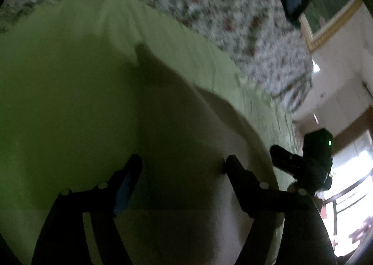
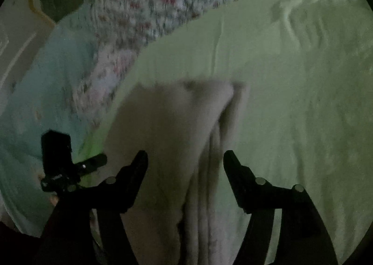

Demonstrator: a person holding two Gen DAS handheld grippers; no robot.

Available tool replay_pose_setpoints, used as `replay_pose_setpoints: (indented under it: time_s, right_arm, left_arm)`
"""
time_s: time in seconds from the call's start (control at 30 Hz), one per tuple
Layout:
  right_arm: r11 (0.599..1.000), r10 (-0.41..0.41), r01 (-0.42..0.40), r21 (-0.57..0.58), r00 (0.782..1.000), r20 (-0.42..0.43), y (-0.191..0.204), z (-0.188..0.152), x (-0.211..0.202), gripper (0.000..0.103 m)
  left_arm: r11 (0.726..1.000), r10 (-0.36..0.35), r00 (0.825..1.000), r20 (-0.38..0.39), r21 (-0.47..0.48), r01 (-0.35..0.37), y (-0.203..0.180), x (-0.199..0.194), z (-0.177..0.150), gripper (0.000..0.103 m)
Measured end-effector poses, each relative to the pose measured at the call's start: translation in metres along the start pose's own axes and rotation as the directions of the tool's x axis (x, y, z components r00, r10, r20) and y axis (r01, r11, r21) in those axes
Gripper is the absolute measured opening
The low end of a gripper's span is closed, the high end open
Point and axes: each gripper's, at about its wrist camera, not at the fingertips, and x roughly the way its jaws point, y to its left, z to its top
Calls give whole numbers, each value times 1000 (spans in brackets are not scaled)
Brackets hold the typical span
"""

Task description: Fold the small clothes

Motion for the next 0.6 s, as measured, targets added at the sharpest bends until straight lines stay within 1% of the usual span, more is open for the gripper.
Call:
replay_pose_setpoints:
  time_s: [0.03,0.07,0.1,0.13,0.17,0.2,0.23,0.27,0.33,0.37,0.4,0.47,0.5,0.53,0.57,0.6]
  right_arm:
    - [1000,-8,8,9,1000,11,-1,9,2,68]
    - [1000,-18,18,18,1000,8,-3,14,5,68]
    - [999,-30,30,42,1000,-6,-6,22,14,66]
    - [998,-30,31,63,999,-16,-10,27,21,51]
    - [996,-22,24,83,999,-31,-12,33,31,41]
    - [995,-12,17,94,999,-49,-13,37,39,29]
    - [996,-20,23,87,999,-45,-12,41,42,15]
    - [998,-20,20,53,1000,-6,-5,45,36,12]
    - [999,41,-40,-10,994,106,8,48,10,10]
    - [999,37,-31,-38,990,140,12,50,1,10]
    - [998,12,-3,-57,988,152,12,50,-5,10]
    - [996,-49,57,-68,992,113,6,51,3,10]
    - [993,-92,97,-64,992,82,-2,50,13,10]
    - [991,-117,120,-58,992,55,-10,48,22,10]
    - [992,-119,119,-45,993,13,-19,45,33,9]
    - [994,-107,107,-25,994,-6,-26,42,41,10]
  left_arm:
    - [1000,10,1000,4,-3,-10,3,0,6,75]
    - [1000,17,1000,8,-4,-17,6,1,10,75]
    - [1000,30,1000,10,-9,-30,10,4,14,75]
    - [999,41,999,5,-17,-41,13,8,17,75]
    - [999,45,999,-6,-27,-46,14,15,22,75]
    - [998,52,999,-14,-33,-53,12,23,25,73]
    - [998,60,998,-18,-33,-61,11,28,28,69]
    - [997,68,997,-21,-21,-68,8,31,32,67]
    - [995,102,995,-13,12,-102,0,36,37,67]
    - [992,122,992,-14,26,-122,-3,41,40,67]
    - [990,136,991,-16,35,-135,-7,47,42,67]
    - [980,194,981,-25,61,-192,-11,61,48,64]
    - [973,221,975,-25,73,-218,-10,65,50,62]
    - [967,241,970,-22,85,-238,-10,70,52,60]
    - [961,264,964,-19,96,-261,-9,76,55,60]
    - [954,284,959,-18,105,-281,-7,80,57,60]
